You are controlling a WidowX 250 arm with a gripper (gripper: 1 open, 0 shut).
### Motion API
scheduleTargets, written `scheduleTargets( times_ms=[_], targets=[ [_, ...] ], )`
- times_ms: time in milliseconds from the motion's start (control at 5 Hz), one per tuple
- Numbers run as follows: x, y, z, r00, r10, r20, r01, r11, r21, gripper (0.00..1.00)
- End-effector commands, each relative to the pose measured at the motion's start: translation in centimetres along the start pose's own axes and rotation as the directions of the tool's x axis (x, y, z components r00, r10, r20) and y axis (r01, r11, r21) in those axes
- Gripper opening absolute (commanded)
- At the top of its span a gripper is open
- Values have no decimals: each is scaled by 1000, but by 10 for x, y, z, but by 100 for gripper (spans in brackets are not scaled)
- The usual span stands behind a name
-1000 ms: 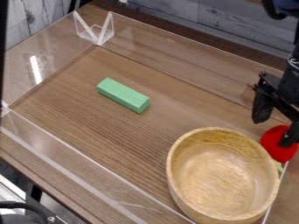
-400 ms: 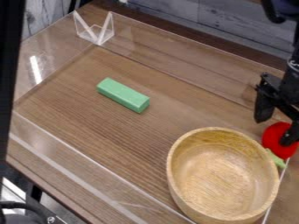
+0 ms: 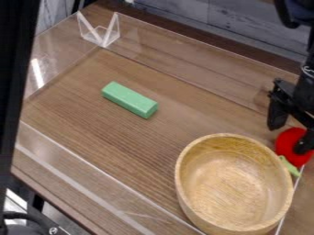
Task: Move the red object to the left side of the table
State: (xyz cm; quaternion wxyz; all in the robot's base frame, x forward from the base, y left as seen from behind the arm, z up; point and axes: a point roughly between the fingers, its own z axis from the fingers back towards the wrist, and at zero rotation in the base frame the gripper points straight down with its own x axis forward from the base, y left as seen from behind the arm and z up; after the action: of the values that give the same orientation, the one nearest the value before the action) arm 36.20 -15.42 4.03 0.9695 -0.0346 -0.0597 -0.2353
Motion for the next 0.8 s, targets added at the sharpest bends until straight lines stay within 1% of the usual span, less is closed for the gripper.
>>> scheduleTargets(
  times_ms=[0, 400, 600],
  targets=[
    [11, 10, 11, 998, 7, 59, -8, 1000, 12, 100],
    [11, 13, 5, 998, 12, 68, -13, 1000, 15, 100],
    [8, 13, 3, 997, 15, 73, -16, 1000, 16, 100]
  ],
)
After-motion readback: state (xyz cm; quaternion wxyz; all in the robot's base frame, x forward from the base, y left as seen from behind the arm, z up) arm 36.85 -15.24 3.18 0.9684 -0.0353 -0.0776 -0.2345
